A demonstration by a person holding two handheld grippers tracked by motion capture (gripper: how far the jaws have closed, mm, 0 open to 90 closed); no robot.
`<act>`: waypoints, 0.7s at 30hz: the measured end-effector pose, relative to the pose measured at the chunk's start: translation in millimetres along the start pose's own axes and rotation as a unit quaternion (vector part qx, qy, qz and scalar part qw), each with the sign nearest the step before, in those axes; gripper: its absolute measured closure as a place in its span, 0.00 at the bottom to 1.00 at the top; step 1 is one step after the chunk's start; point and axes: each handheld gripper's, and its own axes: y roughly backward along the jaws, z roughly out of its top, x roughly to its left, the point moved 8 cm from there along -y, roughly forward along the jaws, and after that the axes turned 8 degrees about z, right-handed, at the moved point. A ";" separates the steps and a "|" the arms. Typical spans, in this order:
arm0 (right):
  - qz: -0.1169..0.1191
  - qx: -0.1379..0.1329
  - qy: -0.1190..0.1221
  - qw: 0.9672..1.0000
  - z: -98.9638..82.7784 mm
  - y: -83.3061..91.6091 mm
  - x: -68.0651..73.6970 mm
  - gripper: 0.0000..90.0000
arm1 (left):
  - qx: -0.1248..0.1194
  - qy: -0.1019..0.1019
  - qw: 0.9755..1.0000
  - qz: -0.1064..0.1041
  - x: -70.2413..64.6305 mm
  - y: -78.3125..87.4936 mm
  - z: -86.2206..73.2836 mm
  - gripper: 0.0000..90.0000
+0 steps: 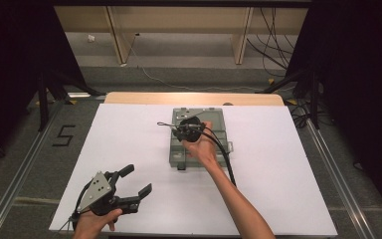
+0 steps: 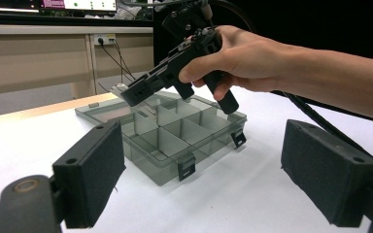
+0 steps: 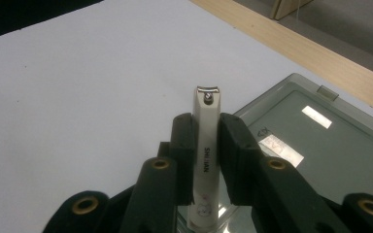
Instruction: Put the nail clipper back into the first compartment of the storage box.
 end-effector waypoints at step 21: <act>-0.004 0.019 -0.021 1.000 -8.2 -15.4 -6.9 0.85 | 0.000 0.000 1.000 0.000 -0.3 0.2 0.3 0.17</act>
